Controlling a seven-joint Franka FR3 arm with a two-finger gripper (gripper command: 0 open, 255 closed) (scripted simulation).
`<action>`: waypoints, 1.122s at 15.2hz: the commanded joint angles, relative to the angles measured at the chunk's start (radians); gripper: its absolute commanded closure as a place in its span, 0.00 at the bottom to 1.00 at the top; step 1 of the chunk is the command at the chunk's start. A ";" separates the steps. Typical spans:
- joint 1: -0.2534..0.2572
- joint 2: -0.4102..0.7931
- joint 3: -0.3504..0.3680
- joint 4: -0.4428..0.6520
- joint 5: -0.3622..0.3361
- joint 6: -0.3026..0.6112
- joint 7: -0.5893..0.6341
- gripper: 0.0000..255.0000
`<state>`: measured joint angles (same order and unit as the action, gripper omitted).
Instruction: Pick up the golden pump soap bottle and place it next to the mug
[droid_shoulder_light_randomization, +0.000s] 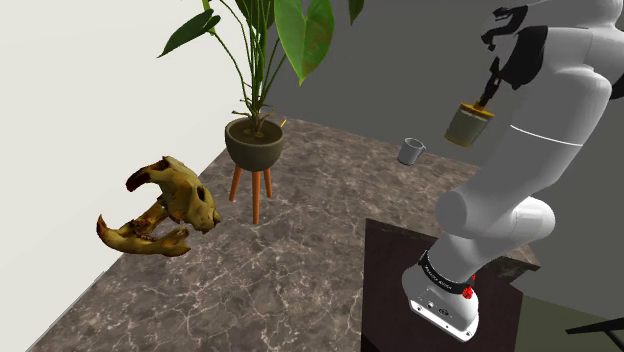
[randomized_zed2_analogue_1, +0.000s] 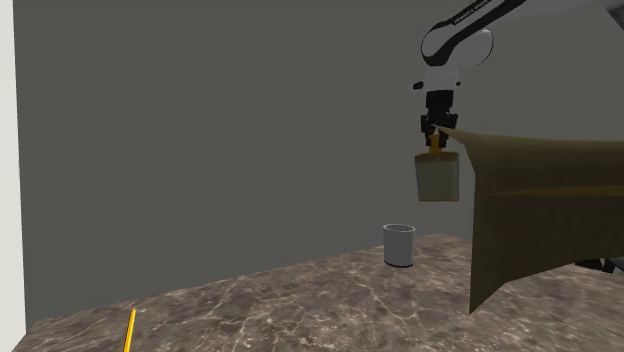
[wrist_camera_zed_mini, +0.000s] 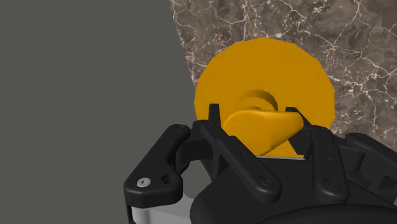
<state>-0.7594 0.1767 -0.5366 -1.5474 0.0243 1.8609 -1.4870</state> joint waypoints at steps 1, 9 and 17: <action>0.001 -0.001 0.001 -0.027 0.000 0.027 0.001 1.00; 0.005 -0.001 0.003 -0.134 -0.001 0.135 0.006 1.00; 0.005 0.015 0.006 -0.224 0.008 0.238 0.004 1.00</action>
<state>-0.7544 0.1904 -0.5307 -1.7608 0.0315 2.0859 -1.4829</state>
